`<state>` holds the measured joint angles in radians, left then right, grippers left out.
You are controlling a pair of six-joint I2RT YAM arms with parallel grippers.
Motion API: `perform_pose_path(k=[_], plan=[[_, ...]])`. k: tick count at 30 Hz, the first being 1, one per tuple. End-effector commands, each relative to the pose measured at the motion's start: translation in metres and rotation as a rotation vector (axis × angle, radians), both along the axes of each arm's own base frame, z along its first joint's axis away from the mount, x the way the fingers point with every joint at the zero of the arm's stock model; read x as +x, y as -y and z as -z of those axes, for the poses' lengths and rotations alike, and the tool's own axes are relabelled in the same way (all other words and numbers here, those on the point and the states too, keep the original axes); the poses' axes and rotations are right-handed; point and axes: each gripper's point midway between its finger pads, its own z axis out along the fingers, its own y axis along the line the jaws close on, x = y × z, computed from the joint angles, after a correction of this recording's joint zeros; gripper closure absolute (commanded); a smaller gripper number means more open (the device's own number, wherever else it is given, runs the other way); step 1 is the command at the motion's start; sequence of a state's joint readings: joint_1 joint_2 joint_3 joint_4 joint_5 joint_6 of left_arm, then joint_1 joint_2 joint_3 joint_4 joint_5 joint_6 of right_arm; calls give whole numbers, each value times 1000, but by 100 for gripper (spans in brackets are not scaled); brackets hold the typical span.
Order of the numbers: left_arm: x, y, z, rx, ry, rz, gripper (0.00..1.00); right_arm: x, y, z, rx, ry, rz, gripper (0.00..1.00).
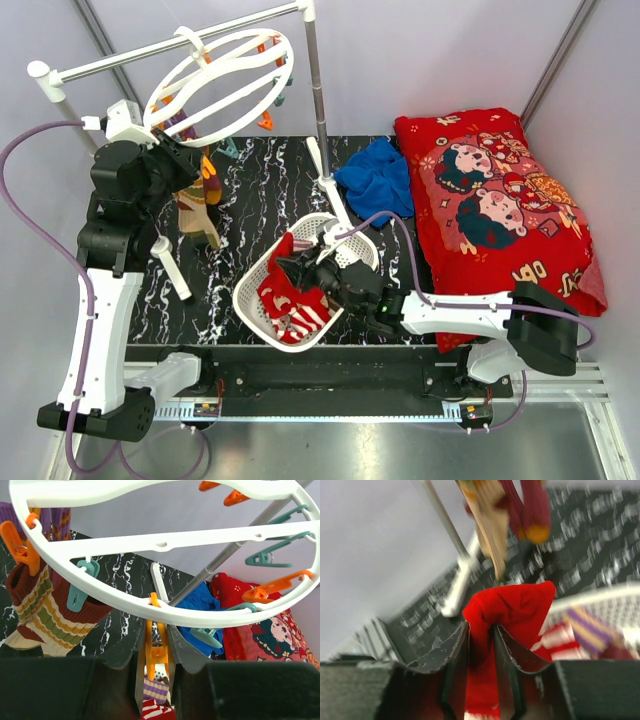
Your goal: Remove the socks clipped to the hanger
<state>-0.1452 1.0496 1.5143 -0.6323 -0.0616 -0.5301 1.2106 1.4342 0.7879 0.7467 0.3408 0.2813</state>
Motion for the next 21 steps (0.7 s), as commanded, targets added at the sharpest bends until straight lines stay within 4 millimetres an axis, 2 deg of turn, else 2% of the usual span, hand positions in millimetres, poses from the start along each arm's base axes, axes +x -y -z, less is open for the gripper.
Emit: perform_pose_path(k=[1, 2, 3, 4, 7, 8, 10, 14, 16, 18, 19, 20, 21], plan=[[4, 7, -24, 8, 100, 50, 83, -1, 26, 85, -181, -247, 111, 57], [4, 8, -24, 7, 103, 53, 83, 3, 28, 85, -201, -248, 135, 55], [3, 8, -25, 7, 104, 56, 83, 8, 39, 95, -263, -257, 197, 52], [4, 8, -25, 5, 107, 56, 83, 12, 42, 92, -276, -254, 225, 44], [3, 8, -27, 4, 115, 56, 83, 18, 50, 67, -259, -233, 273, 32], [2, 8, -29, 5, 118, 56, 83, 17, 51, 53, -226, -225, 267, 27], [1, 8, -30, 5, 121, 56, 83, 13, 48, 40, -200, -221, 233, 25], [0, 8, -32, 4, 127, 56, 83, 11, 36, 15, -161, -179, 184, 22], [-2, 14, -34, -3, 134, 92, 83, 14, 21, -12, -134, -29, 121, 18], [-3, 17, -34, -4, 138, 110, 82, 12, 3, -20, -171, 81, 21, 12], [-4, 18, -35, -5, 141, 118, 82, 21, -1, -36, -159, 114, 19, 11], [-4, 21, -35, -4, 142, 133, 82, 23, -11, -33, -186, 156, -20, 10], [-4, 22, -36, -1, 144, 141, 82, 27, -17, -48, -168, 190, -33, 10]])
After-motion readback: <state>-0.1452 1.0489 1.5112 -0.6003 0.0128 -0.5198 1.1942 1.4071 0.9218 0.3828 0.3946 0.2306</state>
